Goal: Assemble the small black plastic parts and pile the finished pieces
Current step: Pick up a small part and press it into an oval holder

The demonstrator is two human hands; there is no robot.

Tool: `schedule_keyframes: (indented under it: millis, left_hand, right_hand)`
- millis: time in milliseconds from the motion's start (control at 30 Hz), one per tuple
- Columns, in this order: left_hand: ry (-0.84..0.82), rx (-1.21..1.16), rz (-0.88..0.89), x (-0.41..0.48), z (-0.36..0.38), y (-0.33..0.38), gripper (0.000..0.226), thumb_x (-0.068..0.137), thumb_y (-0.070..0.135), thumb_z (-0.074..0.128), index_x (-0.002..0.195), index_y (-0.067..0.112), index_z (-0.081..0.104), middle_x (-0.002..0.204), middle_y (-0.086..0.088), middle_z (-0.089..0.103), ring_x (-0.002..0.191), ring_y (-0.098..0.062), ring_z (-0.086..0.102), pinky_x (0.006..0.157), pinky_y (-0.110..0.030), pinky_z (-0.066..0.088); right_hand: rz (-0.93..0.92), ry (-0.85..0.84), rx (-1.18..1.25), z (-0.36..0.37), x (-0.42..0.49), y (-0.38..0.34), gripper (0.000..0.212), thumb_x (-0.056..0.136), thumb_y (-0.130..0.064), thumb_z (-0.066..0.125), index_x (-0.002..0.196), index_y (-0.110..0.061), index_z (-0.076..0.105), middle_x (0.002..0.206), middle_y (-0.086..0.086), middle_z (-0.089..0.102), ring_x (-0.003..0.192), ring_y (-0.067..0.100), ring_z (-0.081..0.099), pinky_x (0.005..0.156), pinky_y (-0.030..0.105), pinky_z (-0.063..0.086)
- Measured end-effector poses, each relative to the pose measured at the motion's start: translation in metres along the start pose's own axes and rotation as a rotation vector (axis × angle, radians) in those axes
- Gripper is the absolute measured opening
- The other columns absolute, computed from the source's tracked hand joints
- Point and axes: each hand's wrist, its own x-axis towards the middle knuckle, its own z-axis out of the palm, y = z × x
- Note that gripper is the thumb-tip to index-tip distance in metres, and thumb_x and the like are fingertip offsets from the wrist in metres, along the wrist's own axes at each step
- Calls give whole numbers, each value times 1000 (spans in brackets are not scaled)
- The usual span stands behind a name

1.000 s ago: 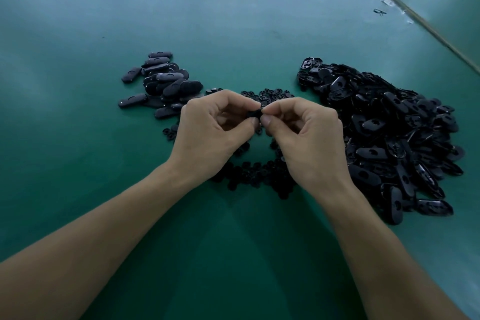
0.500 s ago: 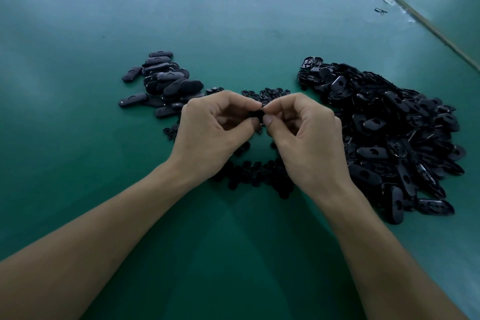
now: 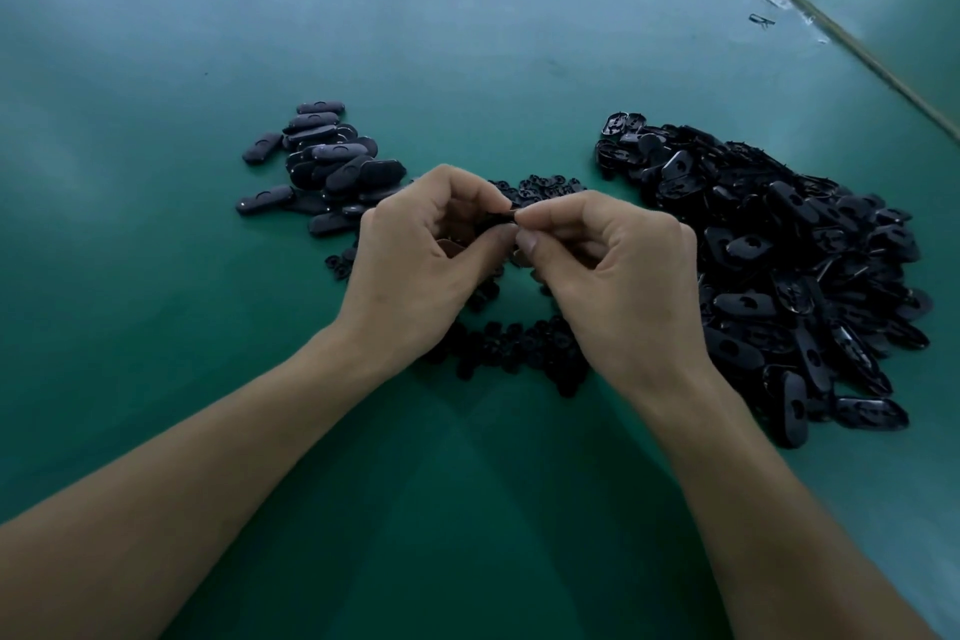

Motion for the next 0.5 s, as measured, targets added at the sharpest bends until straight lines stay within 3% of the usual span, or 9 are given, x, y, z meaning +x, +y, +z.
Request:
schedule_keyframes:
  millis: [100, 233, 333, 500]
  left_hand:
    - [-11, 14, 2, 0, 0, -1, 30, 84, 3, 77, 90, 30, 64, 82, 15, 72, 75, -3, 68, 71, -18, 53]
    - [-30, -28, -16, 0, 0, 0, 24, 82, 8, 76, 91, 28, 67, 82, 14, 73, 75, -5, 69, 74, -24, 58]
    - [-52, -47, -20, 1, -1, 0, 27, 83, 3, 77, 92, 27, 68, 82, 14, 73, 76, -5, 69, 75, -24, 58]
    - [-51, -80, -36, 1, 0, -1, 25, 82, 2, 78, 95, 23, 71, 86, 7, 75, 78, -8, 71, 78, -26, 59]
  right_hand:
    - [25, 3, 13, -2, 2, 3, 17, 86, -10, 76, 93, -25, 76, 80, -16, 72, 72, 1, 69, 64, 19, 57]
    - [55, -93, 17, -6, 6, 8, 24, 88, -7, 73, 107, -22, 77, 95, -10, 74, 85, 1, 70, 81, 19, 56]
    - [102, -136, 93, -8, 8, 10, 23, 89, -4, 72, 106, -18, 77, 94, -11, 76, 88, 1, 72, 86, 24, 57]
    - [139, -142, 150, -13, 8, 12, 18, 89, -9, 74, 99, -24, 77, 85, -8, 77, 79, 6, 73, 62, 30, 62]
